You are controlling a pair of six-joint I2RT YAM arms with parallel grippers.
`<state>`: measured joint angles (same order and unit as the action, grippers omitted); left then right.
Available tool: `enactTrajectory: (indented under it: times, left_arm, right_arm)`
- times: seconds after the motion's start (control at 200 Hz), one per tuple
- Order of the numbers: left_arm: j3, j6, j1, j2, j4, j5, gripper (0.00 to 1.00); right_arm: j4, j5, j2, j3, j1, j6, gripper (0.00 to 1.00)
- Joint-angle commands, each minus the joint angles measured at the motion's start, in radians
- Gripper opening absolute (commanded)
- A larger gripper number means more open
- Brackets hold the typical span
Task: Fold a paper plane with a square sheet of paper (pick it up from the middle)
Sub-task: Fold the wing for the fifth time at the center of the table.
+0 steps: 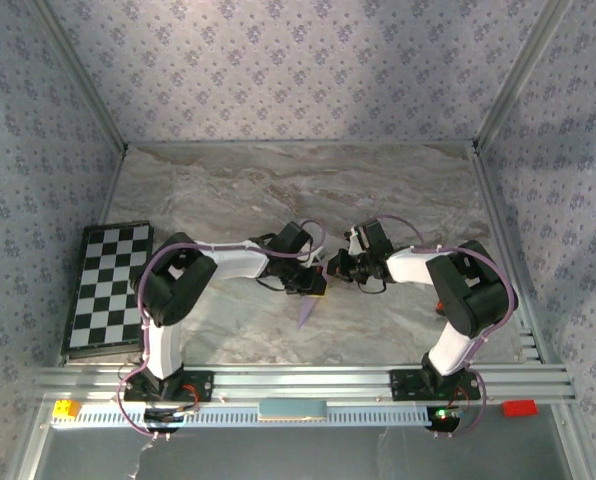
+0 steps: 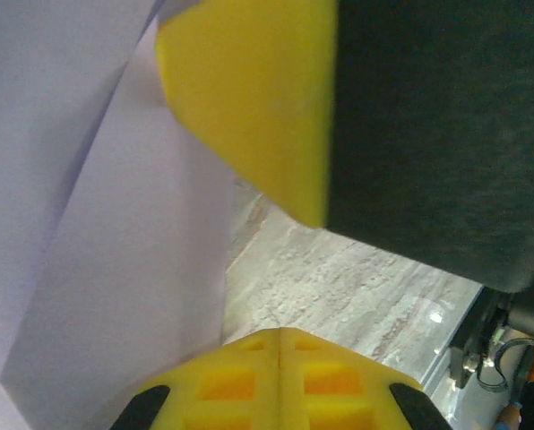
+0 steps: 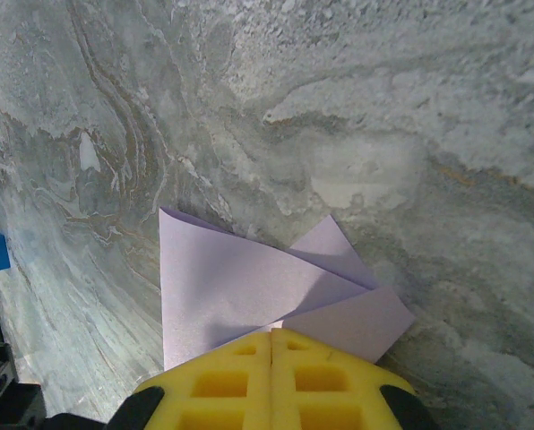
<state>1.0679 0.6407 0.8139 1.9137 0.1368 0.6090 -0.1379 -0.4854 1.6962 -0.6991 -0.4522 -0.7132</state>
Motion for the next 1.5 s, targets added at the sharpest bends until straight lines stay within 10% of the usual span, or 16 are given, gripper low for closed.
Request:
enactTrajectory:
  times: [0.0, 1.494]
  left_arm:
    - [0.006, -0.009, 0.007, 0.011, 0.038, -0.024, 0.05]
    - [-0.389, -0.022, -0.052, -0.517, 0.092, -0.133, 0.05]
  right_arm:
    - [0.081, 0.076, 0.054, 0.022, -0.003, 0.023, 0.03]
    - [0.084, 0.013, 0.038, -0.042, -0.004, 0.069, 0.06]
